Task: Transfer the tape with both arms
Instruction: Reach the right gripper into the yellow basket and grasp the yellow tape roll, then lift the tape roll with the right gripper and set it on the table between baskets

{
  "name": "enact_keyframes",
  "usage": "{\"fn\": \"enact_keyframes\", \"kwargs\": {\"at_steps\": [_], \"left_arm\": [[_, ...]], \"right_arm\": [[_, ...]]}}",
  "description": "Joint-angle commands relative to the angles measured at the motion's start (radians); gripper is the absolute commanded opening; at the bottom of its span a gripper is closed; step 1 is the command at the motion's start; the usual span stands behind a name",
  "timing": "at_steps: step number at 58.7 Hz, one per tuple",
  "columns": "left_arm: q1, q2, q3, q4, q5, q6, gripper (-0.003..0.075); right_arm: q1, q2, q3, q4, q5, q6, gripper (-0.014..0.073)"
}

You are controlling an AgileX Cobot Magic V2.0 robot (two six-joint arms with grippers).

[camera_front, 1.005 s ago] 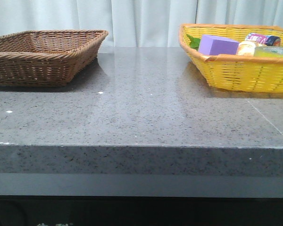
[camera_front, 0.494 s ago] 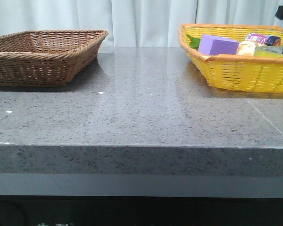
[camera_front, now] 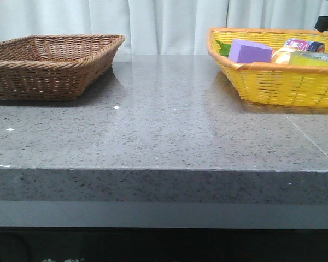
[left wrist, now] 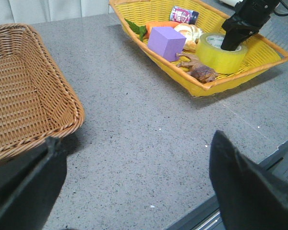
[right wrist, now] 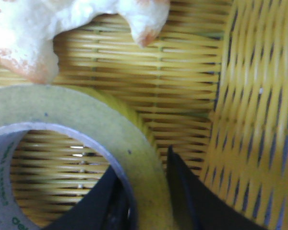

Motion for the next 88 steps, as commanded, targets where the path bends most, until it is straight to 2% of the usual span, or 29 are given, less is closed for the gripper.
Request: {"fn": "enact_keyframes", "kwargs": {"at_steps": [1,19,27,36,55,68,75,88], "left_arm": [[-0.008,0.005,-0.032,-0.002,-0.077,-0.007,0.0599],[-0.008,0.005,-0.032,-0.002,-0.077,-0.007,0.0599],[-0.008,0.005,-0.032,-0.002,-0.081,-0.007,0.0599],[-0.008,0.005,-0.032,-0.002,-0.081,-0.007,0.0599],[-0.008,0.005,-0.032,-0.002,-0.079,-0.007,0.0599],[-0.008,0.005,-0.032,-0.002,-0.077,-0.007,0.0599],[-0.008,0.005,-0.032,-0.006,-0.071,-0.007,0.0599],[-0.008,0.005,-0.032,-0.006,-0.071,-0.007,0.0599]], "right_arm": [[-0.006,-0.07,-0.031,0.017,0.007,-0.007,0.0106],[-0.001,-0.228,-0.031,0.021,0.006,-0.007,0.0106],[0.033,-0.312,-0.031,0.03,0.001,-0.007,0.0106],[0.121,-0.369,-0.031,0.03,-0.01,-0.01,0.0106],[0.45,-0.351,-0.031,0.027,-0.01,-0.036,0.0106],[0.64,-0.279,-0.029,-0.065,-0.031,-0.036,0.0106],[0.693,-0.221,-0.029,-0.112,-0.06,-0.036,0.0106],[0.705,-0.138,-0.03,-0.181,-0.112,-0.036,0.0106]]}}
